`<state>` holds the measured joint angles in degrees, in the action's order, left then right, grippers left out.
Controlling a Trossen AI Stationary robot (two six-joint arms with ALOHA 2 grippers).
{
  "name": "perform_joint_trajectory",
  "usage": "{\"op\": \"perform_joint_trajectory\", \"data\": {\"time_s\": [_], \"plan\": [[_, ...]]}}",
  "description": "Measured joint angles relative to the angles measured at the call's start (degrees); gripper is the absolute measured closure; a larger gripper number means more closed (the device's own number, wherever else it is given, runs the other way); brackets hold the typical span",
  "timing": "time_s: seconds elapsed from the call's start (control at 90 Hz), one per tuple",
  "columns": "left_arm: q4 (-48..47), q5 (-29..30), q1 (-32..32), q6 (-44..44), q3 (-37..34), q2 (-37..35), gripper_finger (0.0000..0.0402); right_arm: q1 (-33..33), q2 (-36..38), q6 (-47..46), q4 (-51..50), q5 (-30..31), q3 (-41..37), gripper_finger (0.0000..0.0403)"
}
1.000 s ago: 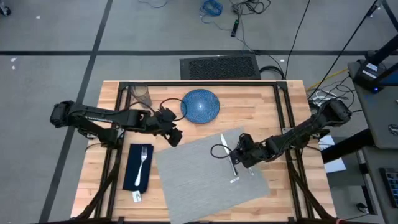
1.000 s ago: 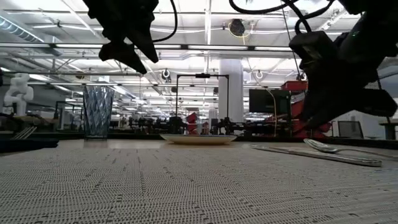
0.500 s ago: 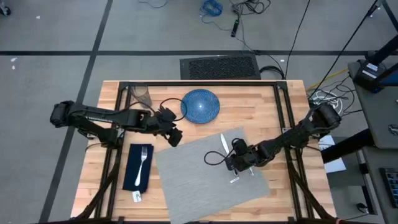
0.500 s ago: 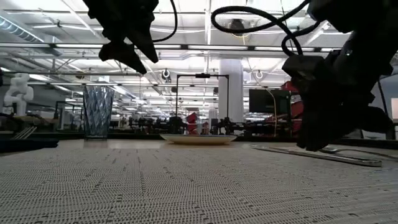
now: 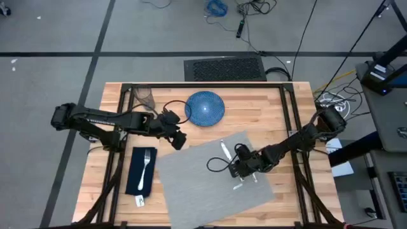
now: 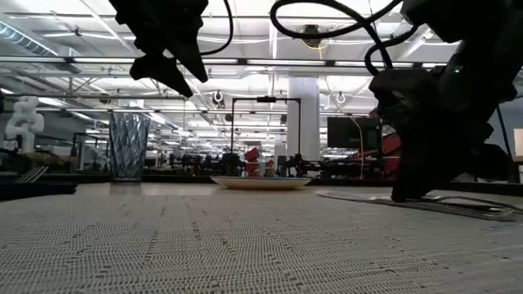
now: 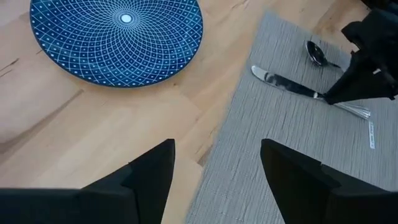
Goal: Set table place
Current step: Adjust the silver table knife on the gray placemat
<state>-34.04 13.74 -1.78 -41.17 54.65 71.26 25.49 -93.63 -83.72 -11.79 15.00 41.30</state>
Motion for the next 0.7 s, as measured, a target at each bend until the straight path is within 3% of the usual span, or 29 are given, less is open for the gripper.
{"op": "perform_joint_trajectory", "data": {"time_s": [0.311,0.7], "plan": [[-0.2,0.0,0.0,0.1,0.0,0.0,0.0178,4.1,1.2,-3.3,-13.5,-2.4,4.7,0.0402],[-1.5,0.3,0.0,1.3,0.0,0.0,0.0178,8.7,1.3,-11.8,-12.6,-0.1,4.8,0.0402]]}}
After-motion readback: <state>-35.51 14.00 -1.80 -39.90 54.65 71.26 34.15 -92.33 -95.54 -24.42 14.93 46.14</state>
